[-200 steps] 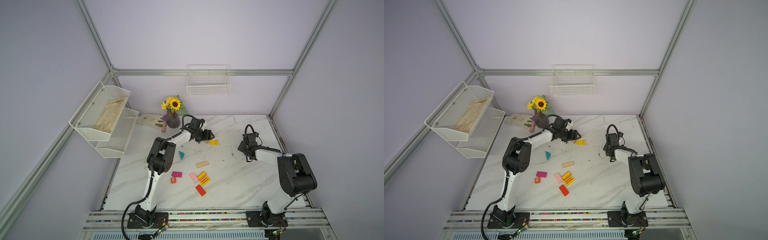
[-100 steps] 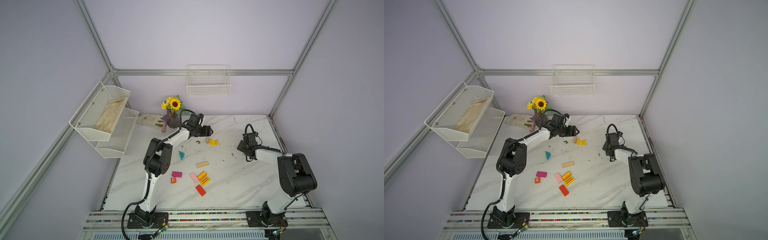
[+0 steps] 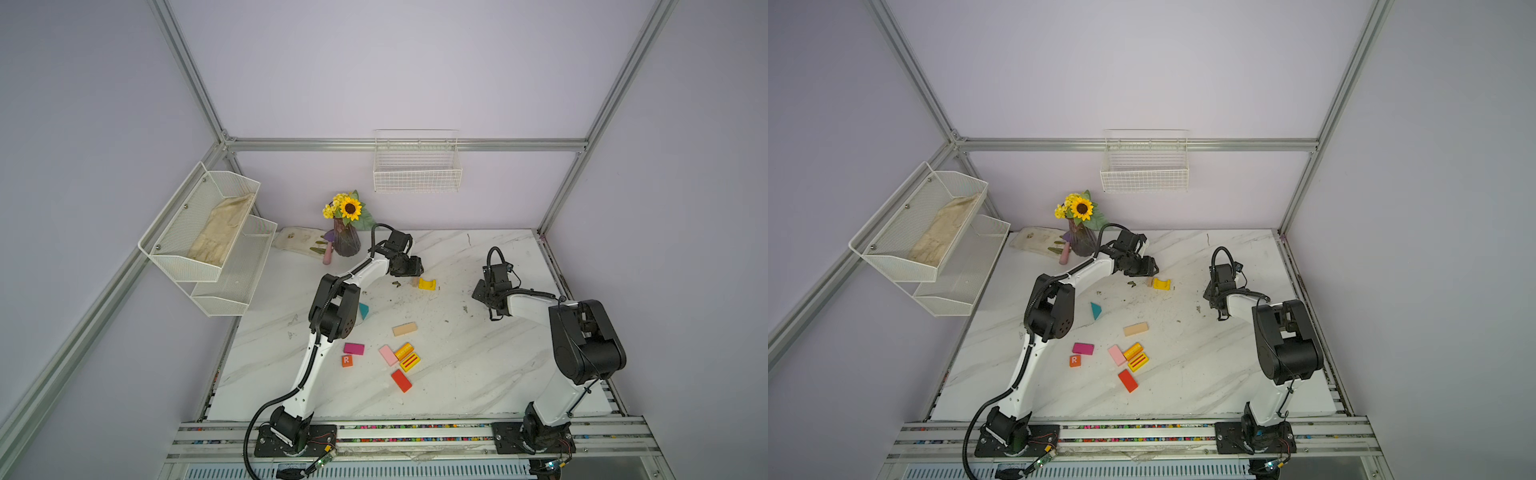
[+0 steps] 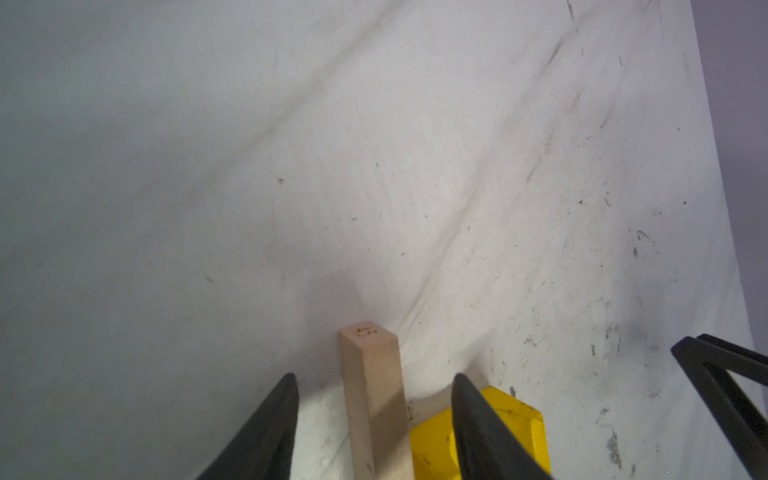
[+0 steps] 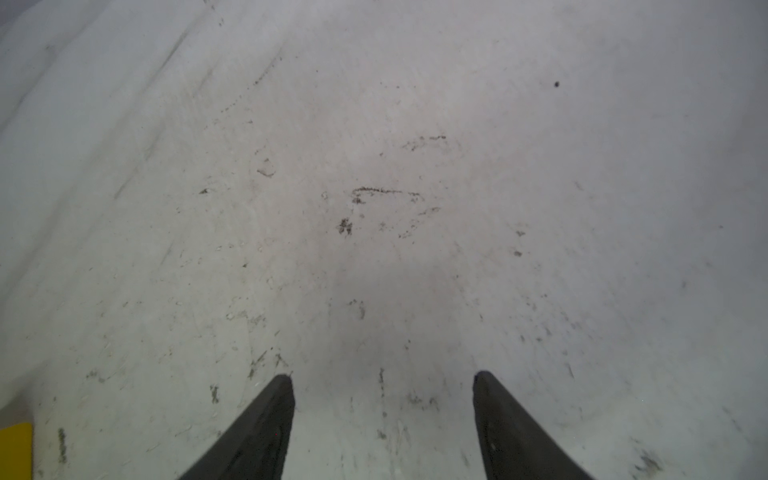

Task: Build the wood block tower

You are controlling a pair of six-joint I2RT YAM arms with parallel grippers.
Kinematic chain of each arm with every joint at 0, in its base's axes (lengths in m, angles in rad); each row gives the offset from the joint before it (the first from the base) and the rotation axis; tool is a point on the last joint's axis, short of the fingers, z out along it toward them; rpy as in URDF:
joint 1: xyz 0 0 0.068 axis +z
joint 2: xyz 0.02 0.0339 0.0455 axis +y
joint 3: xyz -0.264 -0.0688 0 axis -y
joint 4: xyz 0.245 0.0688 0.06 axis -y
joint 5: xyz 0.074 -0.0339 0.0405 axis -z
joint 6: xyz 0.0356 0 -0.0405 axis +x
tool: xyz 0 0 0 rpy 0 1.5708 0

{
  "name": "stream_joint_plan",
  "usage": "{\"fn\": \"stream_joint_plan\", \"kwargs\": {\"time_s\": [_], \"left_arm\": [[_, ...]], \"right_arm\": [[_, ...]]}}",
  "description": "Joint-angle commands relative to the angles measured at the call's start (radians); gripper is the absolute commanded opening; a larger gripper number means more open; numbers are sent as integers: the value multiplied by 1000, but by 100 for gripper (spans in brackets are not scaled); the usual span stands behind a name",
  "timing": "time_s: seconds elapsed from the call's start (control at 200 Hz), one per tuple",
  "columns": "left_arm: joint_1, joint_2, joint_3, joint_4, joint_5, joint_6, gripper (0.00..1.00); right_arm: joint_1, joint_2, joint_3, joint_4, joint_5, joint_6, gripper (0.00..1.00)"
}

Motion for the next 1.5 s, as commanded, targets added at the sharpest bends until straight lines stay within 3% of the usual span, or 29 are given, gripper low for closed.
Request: {"fn": "stream_joint_plan", "kwargs": {"time_s": [0.0,0.175,0.46,0.545,0.69,0.82,1.02,1.165,1.22,1.32,1.495], "left_arm": [[-7,10,101,-41,-23,25,49],[-7,-17,59,-40,-22,32,30],[-5,-119,-115,-18,-2,24,18],[1,-196,-257,52,21,-6,16],[19,-361,-606,346,131,-115,17],[54,-423,-816,563,243,-222,18],[62,-456,-920,611,228,-246,33],[61,-525,-943,533,132,-200,67],[61,-565,-955,502,93,-184,80],[61,-667,-989,449,24,-161,95],[72,-985,-1117,336,-174,-109,100]], "right_arm": [[-3,14,23,-8,7,-9,70],[-3,22,28,-9,3,-10,70],[-2,28,33,-12,2,-11,70],[-1,31,35,-16,-3,-14,70],[0,21,21,1,-6,-16,70],[5,37,41,-18,-1,-17,69],[16,21,29,-15,7,-22,71],[54,-29,24,-51,51,-21,75],[103,-70,24,-77,90,-14,79],[222,-127,52,-105,98,6,82],[472,-89,152,-112,96,48,85]]}}
